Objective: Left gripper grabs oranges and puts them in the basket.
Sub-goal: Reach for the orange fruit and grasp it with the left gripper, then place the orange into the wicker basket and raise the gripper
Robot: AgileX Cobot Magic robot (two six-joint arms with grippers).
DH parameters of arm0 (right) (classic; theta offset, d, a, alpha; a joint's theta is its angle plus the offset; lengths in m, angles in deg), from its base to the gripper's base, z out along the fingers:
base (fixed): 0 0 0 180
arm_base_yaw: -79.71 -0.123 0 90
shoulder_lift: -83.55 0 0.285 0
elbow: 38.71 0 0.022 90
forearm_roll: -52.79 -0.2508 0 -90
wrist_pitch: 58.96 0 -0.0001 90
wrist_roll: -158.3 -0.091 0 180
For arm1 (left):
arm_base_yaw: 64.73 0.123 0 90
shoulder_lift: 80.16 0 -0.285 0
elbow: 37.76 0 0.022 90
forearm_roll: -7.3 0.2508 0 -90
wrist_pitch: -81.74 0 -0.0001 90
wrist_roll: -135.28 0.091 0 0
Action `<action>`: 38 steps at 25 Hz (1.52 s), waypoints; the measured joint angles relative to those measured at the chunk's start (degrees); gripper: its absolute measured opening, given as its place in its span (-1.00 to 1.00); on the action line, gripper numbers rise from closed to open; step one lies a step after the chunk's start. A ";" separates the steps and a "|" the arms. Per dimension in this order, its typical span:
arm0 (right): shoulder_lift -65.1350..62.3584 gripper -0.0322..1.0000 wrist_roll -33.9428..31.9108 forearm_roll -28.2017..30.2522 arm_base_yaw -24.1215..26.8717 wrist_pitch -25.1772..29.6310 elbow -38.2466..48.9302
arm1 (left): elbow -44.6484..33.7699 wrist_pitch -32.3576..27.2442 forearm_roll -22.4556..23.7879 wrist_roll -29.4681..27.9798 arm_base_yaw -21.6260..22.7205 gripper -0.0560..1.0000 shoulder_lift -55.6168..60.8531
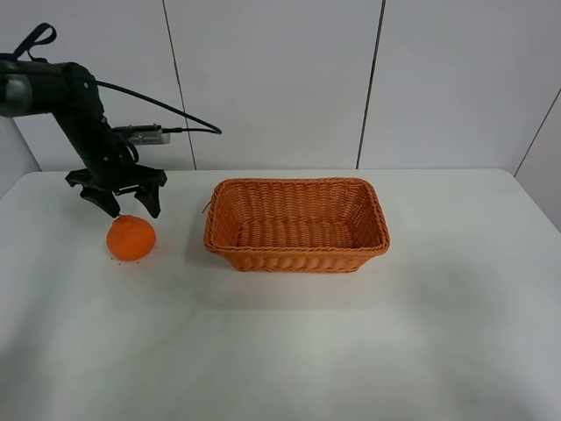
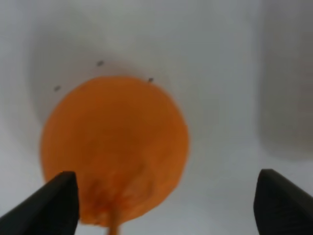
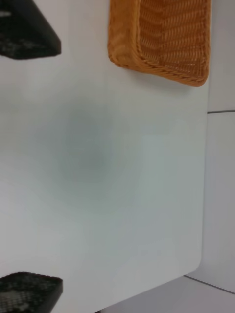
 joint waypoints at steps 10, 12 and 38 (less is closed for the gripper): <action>0.00 0.41 0.00 0.00 0.00 0.00 0.00 | 0.00 0.18 4.63 -4.22 0.42 0.69 -0.14; 0.00 0.41 0.00 0.00 0.00 0.00 0.00 | 0.00 0.13 3.39 -3.63 0.42 0.69 -0.14; 0.00 0.41 0.00 0.00 0.00 0.00 0.00 | 5.32 -5.77 6.26 -4.52 0.42 -0.56 -1.28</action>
